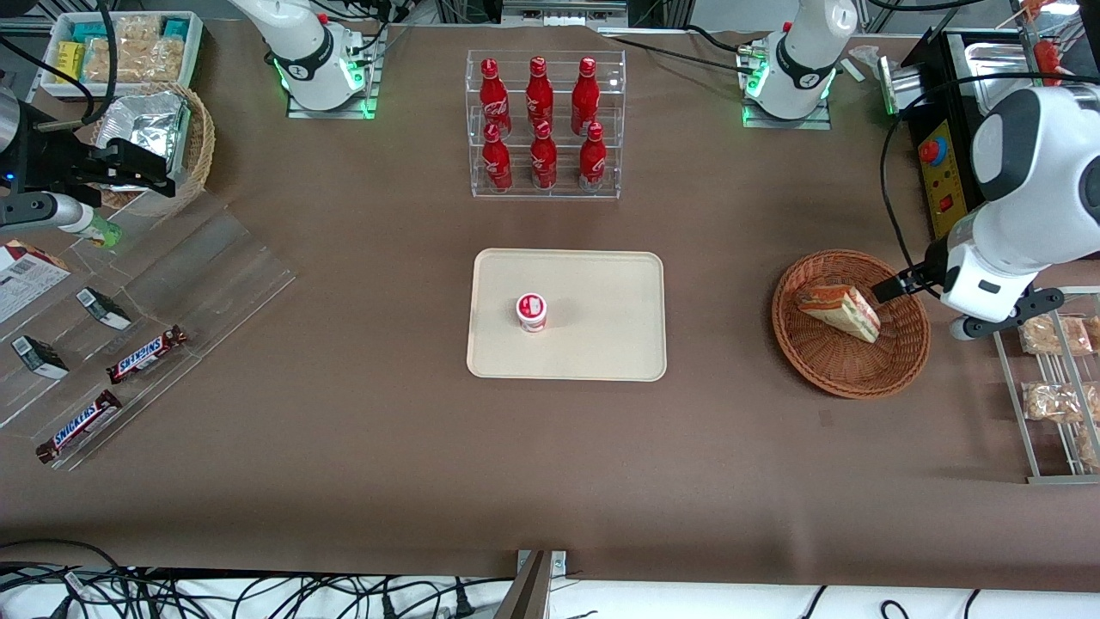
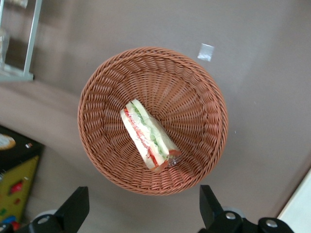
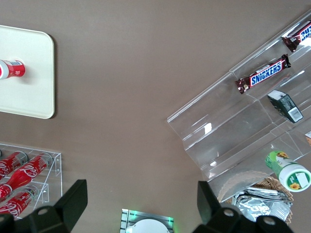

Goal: Place sandwich from basket to tray
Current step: 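Lower the open left gripper around the sandwich and close it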

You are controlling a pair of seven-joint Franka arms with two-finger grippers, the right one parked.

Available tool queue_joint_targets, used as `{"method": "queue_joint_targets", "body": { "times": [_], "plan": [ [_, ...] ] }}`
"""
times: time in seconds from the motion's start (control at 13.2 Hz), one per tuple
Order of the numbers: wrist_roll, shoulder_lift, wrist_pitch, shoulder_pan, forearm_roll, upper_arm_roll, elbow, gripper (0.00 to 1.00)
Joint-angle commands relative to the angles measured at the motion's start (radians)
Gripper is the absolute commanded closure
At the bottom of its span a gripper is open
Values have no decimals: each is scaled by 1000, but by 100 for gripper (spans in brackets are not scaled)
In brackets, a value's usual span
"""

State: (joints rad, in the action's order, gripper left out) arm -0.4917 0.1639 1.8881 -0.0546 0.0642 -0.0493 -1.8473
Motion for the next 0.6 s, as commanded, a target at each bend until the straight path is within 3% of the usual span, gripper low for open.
{"method": "queue_joint_targets", "body": {
  "times": [0.0, 0.53],
  "plan": [
    [-145, -27, 109, 1, 20, 5, -111, 0],
    [-352, -27, 448, 30, 22, 2, -349, 0]
  ]
}}
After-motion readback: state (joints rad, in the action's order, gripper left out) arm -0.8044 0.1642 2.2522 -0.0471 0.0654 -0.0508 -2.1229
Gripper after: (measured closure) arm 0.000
